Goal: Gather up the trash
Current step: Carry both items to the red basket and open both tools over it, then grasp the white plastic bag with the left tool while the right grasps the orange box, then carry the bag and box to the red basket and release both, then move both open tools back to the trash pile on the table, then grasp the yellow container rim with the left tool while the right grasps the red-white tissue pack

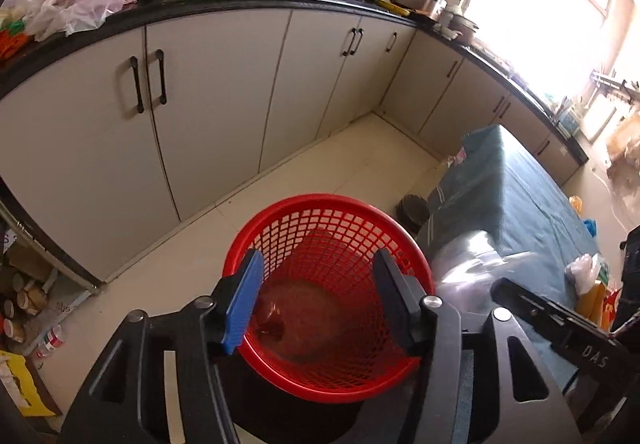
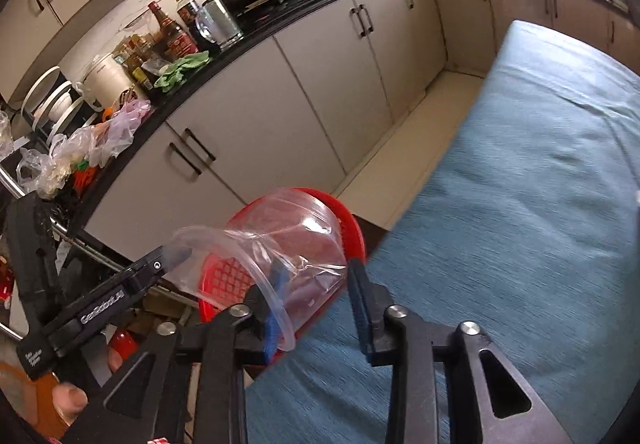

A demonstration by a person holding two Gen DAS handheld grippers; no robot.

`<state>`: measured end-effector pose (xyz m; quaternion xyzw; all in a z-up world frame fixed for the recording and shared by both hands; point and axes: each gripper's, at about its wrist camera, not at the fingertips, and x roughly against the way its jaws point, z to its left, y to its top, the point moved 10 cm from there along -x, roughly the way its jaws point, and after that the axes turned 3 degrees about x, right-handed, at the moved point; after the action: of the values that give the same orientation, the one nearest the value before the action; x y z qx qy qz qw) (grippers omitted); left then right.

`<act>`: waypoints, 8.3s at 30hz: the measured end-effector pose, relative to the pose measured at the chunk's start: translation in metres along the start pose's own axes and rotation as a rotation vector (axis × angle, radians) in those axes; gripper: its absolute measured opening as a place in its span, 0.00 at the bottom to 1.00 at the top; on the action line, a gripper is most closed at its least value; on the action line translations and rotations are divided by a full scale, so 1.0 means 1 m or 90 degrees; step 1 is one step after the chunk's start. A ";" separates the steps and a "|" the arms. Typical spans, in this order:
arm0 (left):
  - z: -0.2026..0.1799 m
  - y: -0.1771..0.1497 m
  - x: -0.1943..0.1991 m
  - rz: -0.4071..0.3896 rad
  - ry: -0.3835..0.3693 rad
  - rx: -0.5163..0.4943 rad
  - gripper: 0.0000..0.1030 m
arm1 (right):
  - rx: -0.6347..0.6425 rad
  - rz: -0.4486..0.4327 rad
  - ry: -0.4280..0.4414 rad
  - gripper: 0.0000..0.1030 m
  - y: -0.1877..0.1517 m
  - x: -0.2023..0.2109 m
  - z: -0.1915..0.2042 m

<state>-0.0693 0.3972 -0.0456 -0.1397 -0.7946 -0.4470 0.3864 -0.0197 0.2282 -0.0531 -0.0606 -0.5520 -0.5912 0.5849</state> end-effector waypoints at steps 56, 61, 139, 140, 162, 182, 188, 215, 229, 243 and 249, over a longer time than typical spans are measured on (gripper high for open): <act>-0.396 -0.108 -0.088 0.243 -0.234 -0.240 0.59 | -0.292 -0.148 -0.214 0.83 -0.103 0.237 -0.303; -0.394 -0.129 -0.090 0.285 -0.252 -0.227 0.29 | -0.282 -0.139 -0.218 0.57 -0.101 0.231 -0.306; -0.060 -0.058 0.053 -0.019 0.065 -0.110 0.27 | -0.029 -0.096 -0.107 0.54 -0.078 0.157 -0.072; -0.052 -0.056 0.050 -0.016 0.069 -0.100 0.27 | -0.024 -0.092 -0.099 0.54 -0.074 0.150 -0.066; 0.003 -0.040 -0.003 0.025 0.092 -0.063 0.42 | 0.008 -0.024 0.030 0.58 0.010 -0.008 0.024; -0.010 -0.040 0.025 -0.004 0.106 -0.075 0.64 | -0.043 -0.044 0.016 0.69 -0.009 0.033 -0.011; -0.025 -0.043 0.040 -0.017 0.105 -0.090 0.68 | -0.044 -0.060 -0.001 0.71 -0.022 0.058 -0.022; -0.198 -0.104 0.065 0.024 -0.061 -0.256 0.74 | -0.171 -0.146 -0.138 0.77 -0.125 0.216 -0.179; -0.343 -0.134 0.007 0.095 -0.162 -0.364 0.74 | -0.279 -0.216 -0.260 0.84 -0.117 0.294 -0.314; -0.403 -0.150 -0.065 0.190 -0.198 -0.378 0.74 | -0.308 -0.207 -0.285 0.84 -0.077 0.266 -0.372; -0.415 -0.169 -0.063 0.208 -0.220 -0.390 0.36 | -0.290 -0.197 -0.296 0.62 -0.077 0.257 -0.371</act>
<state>0.0793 -0.0292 -0.0682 -0.4467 -0.6448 -0.5662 0.2533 0.0559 -0.2232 -0.0561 -0.2379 -0.5269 -0.7510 0.3190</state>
